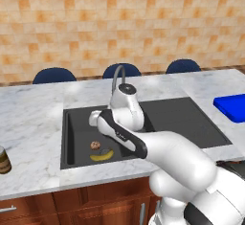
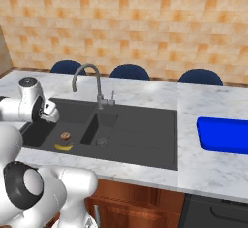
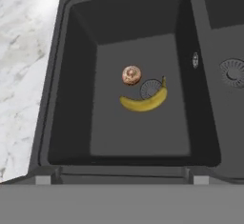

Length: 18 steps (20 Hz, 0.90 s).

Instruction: Pick up all produce items and place them in the sink. Turn on the sink faucet to wash them. Then turn the sink off and put them in the tray.

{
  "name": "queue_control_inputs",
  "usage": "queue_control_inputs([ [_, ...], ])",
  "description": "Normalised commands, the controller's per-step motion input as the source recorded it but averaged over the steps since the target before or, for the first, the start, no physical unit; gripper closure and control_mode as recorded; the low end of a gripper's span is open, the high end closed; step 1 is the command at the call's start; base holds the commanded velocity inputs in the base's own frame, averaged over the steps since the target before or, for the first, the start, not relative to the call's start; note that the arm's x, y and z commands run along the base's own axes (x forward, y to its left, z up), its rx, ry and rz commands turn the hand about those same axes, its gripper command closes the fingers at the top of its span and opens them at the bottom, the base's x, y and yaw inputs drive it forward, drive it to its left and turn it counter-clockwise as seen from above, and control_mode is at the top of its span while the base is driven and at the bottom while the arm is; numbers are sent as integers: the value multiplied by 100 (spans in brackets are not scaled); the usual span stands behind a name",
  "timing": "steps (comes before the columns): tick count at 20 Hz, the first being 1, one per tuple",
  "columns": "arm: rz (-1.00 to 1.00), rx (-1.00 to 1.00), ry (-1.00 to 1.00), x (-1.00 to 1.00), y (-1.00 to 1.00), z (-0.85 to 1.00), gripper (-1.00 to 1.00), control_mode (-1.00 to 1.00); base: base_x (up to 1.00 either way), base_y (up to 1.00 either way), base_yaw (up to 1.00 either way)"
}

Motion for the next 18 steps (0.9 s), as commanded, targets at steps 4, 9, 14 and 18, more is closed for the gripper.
queue_control_inputs([
  [4,-2,0,14,20,0,-27,-100,-100,0,0,0],
  [9,0,0,12,29,0,-29,-100,-100,0,0,0],
  [14,-1,0,2,33,0,-33,-100,-100,0,0,0],
  [18,-6,-2,-2,20,1,-32,-100,-100,0,0,0],
])
